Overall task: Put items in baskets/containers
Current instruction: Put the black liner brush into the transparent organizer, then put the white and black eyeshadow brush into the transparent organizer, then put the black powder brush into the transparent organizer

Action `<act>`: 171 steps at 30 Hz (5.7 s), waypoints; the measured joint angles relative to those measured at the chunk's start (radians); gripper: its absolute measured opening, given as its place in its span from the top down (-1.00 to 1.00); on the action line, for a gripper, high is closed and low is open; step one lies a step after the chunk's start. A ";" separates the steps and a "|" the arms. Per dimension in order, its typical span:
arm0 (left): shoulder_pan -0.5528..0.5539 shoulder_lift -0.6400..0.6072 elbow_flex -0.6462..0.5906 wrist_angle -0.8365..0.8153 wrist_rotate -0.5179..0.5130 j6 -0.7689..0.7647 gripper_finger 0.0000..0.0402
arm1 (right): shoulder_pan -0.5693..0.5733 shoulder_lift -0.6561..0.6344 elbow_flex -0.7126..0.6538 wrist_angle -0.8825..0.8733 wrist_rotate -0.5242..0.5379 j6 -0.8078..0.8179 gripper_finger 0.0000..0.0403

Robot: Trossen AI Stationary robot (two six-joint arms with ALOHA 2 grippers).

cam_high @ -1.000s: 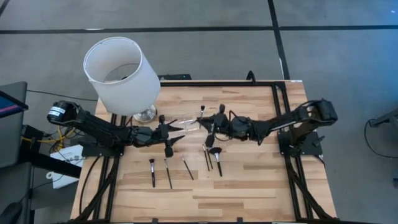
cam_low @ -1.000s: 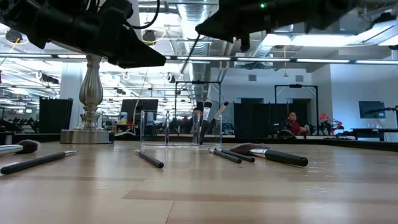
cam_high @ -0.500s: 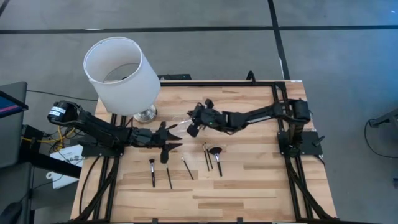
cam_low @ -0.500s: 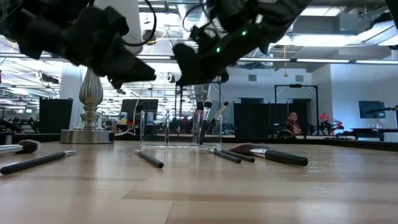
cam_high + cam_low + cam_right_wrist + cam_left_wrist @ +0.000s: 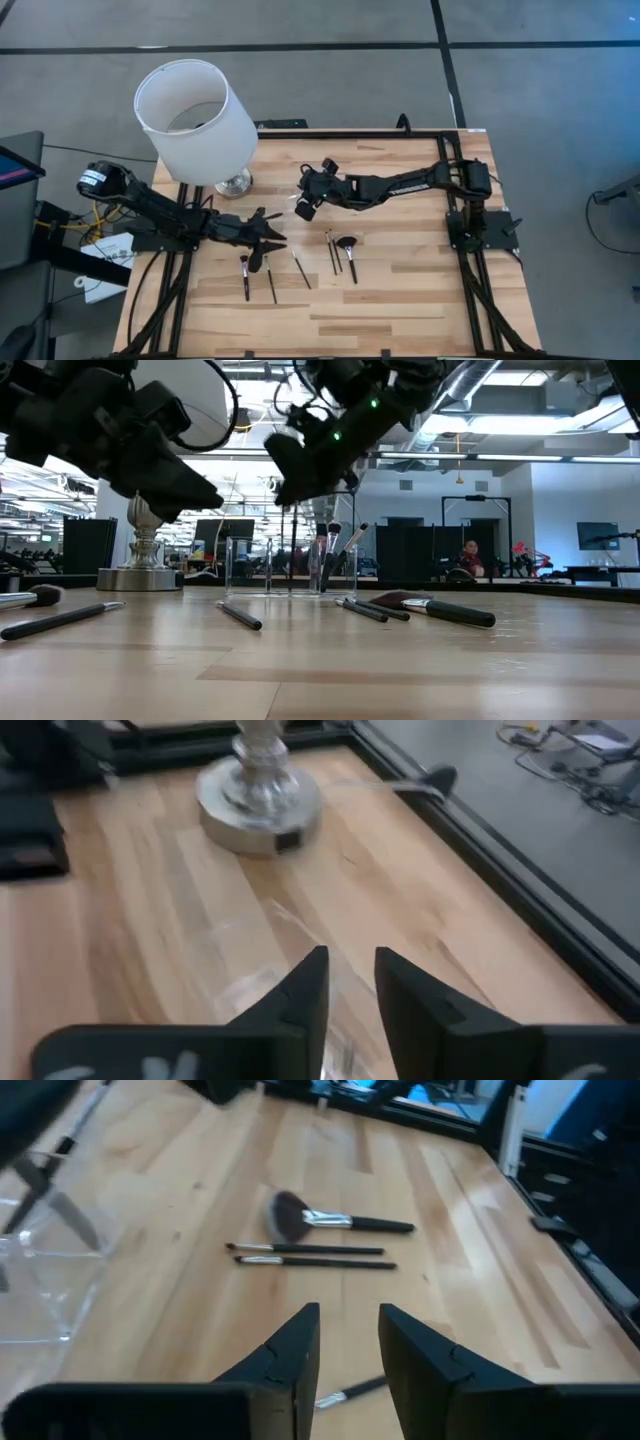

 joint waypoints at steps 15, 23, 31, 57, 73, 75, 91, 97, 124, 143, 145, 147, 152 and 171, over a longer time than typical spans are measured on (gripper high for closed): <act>0.008 0.158 0.030 0.086 0.135 0.313 0.29 | 0.145 -0.008 0.289 -0.407 0.013 -0.018 0.34; 0.058 0.394 0.136 0.097 0.218 0.424 0.06 | 0.201 -0.008 0.403 -0.478 0.013 -0.017 0.33; 0.087 0.547 0.142 0.137 0.237 0.439 0.17 | 0.253 -0.008 0.410 -0.522 0.011 -0.001 0.32; 0.079 0.445 0.133 0.089 0.324 0.377 0.94 | 0.411 -0.102 -0.146 -0.054 -0.014 0.331 0.41; 0.079 0.427 0.152 0.062 0.311 0.377 0.94 | 0.279 0.140 -0.081 0.093 -0.341 0.395 0.41; 0.079 0.427 0.153 0.064 0.301 0.377 0.94 | 0.273 0.137 -0.079 0.073 -0.349 0.431 0.41; 0.079 0.413 0.160 0.067 0.280 0.377 0.94 | 0.253 0.156 -0.081 0.056 -0.366 0.436 0.53; 0.079 0.413 0.160 0.068 0.286 0.376 0.92 | 0.243 0.156 -0.082 0.084 -0.440 0.404 0.86; 0.040 -0.052 0.054 0.074 0.174 0.265 0.55 | 0.463 -0.401 -0.162 -0.068 0.623 0.006 0.98; 0.044 -0.045 0.051 0.065 0.151 0.261 0.55 | -0.008 0.084 -0.495 1.309 -0.176 -0.074 0.98; 0.044 -0.045 0.051 0.065 0.151 0.262 0.55 | -0.017 0.120 -0.471 1.352 -0.192 -0.132 0.98; 0.044 -0.045 0.051 0.064 0.151 0.262 0.55 | -0.016 0.142 -0.444 1.380 -0.198 -0.226 0.98; 0.044 -0.045 0.051 0.058 0.151 0.263 0.55 | -0.023 0.201 -0.369 1.348 -0.142 -0.348 0.96; 0.044 -0.045 0.051 0.055 0.152 0.263 0.55 | -0.035 0.209 -0.314 1.119 -0.098 -0.272 0.54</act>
